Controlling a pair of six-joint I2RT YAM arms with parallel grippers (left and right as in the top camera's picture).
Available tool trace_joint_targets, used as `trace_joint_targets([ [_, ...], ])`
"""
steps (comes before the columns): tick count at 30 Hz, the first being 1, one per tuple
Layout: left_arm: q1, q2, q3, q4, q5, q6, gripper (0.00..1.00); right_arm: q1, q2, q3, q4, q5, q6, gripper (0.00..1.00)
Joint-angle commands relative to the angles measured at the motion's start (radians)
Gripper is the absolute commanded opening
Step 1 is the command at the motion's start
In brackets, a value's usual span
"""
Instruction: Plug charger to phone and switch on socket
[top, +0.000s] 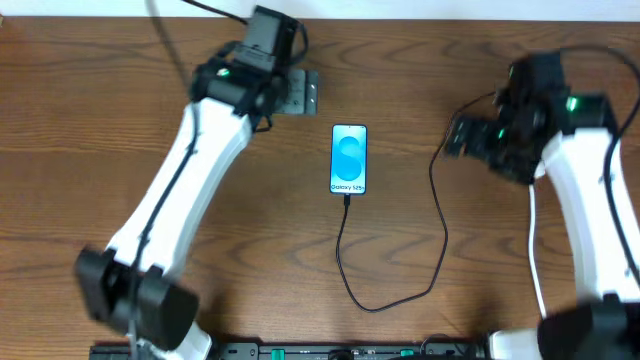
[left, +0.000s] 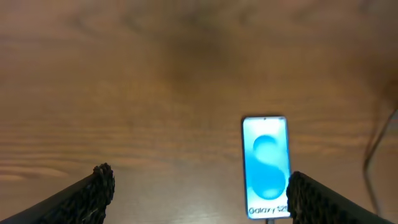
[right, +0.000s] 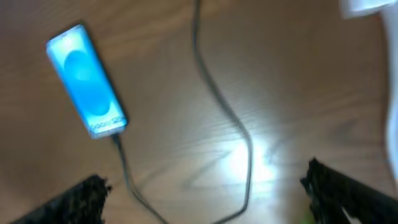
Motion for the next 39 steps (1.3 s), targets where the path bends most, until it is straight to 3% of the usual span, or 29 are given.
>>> trace_joint_targets([
  [1, 0.004, -0.023, -0.002, -0.006, -0.051, 0.002, 0.91, -0.077, 0.121, 0.151, 0.002, 0.122, -0.029, 0.99],
  [7, 0.004, -0.026, -0.004, -0.008, -0.050, 0.002, 0.91, -0.231, 0.222, 0.210, 0.084, 0.211, 0.058, 0.99],
  [14, 0.004, -0.026, -0.004, -0.010, -0.051, 0.002, 0.91, -0.363, 0.328, 0.210, 0.202, 0.236, 0.061, 0.99],
  [26, 0.004, -0.026, -0.004, -0.010, -0.051, 0.002, 0.91, -0.403, 0.493, 0.210, 0.346, 0.263, 0.064, 0.99],
  [39, 0.004, -0.026, -0.004, -0.010, -0.051, 0.002, 0.91, -0.455, 0.562, 0.201, 0.366, 0.240, 0.064, 0.99],
])
